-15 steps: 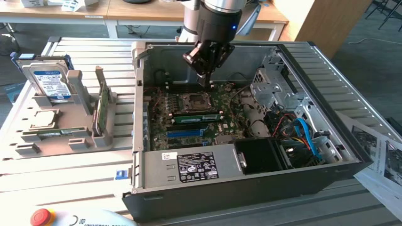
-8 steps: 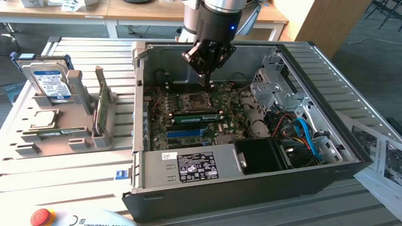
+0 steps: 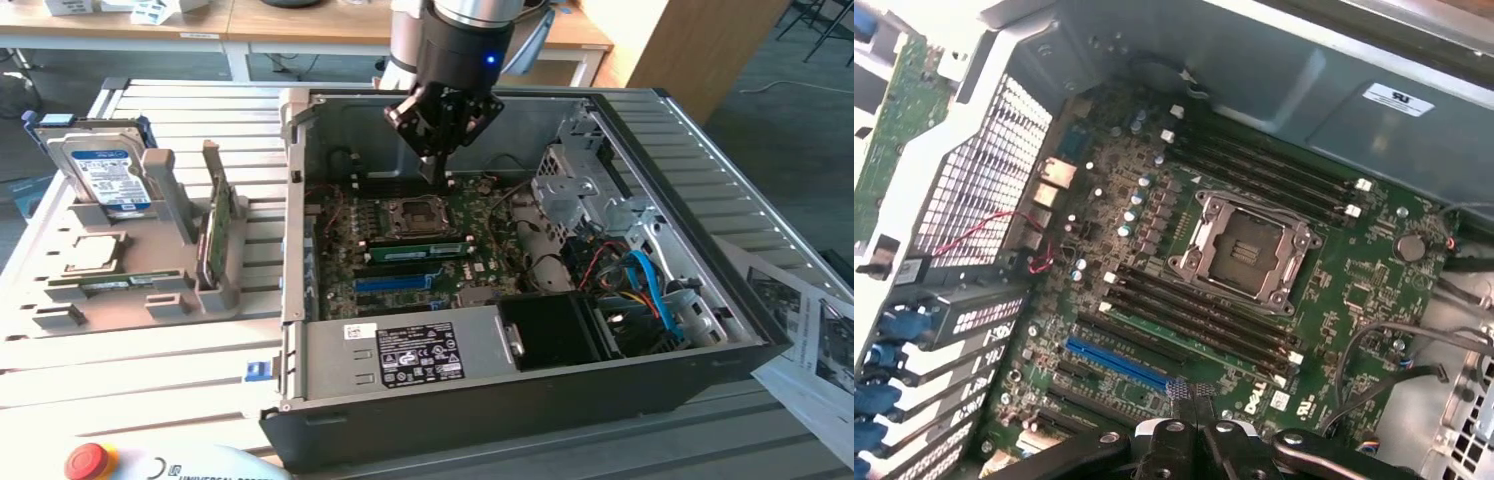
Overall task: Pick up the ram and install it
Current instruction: 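Press down the ram until it locks into place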
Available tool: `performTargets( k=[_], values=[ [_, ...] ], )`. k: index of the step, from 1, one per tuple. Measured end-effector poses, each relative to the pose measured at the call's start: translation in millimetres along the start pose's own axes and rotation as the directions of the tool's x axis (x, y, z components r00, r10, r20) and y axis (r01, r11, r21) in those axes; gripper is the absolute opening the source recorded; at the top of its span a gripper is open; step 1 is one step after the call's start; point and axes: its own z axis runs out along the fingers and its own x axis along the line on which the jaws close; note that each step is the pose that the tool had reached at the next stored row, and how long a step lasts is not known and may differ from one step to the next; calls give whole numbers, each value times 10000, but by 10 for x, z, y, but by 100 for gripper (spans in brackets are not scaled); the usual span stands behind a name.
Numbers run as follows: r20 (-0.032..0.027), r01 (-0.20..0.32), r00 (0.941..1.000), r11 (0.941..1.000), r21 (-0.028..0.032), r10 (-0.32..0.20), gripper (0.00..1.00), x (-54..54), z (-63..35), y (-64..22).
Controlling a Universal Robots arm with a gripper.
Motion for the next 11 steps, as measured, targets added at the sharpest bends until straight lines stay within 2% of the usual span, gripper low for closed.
performTargets(
  k=[5,11],
  values=[
    [14,-537,9986,9986,-33,537,11,0,0,0],
    [27,-1123,9937,9936,-69,1124,11,0,0,0]
  ],
)
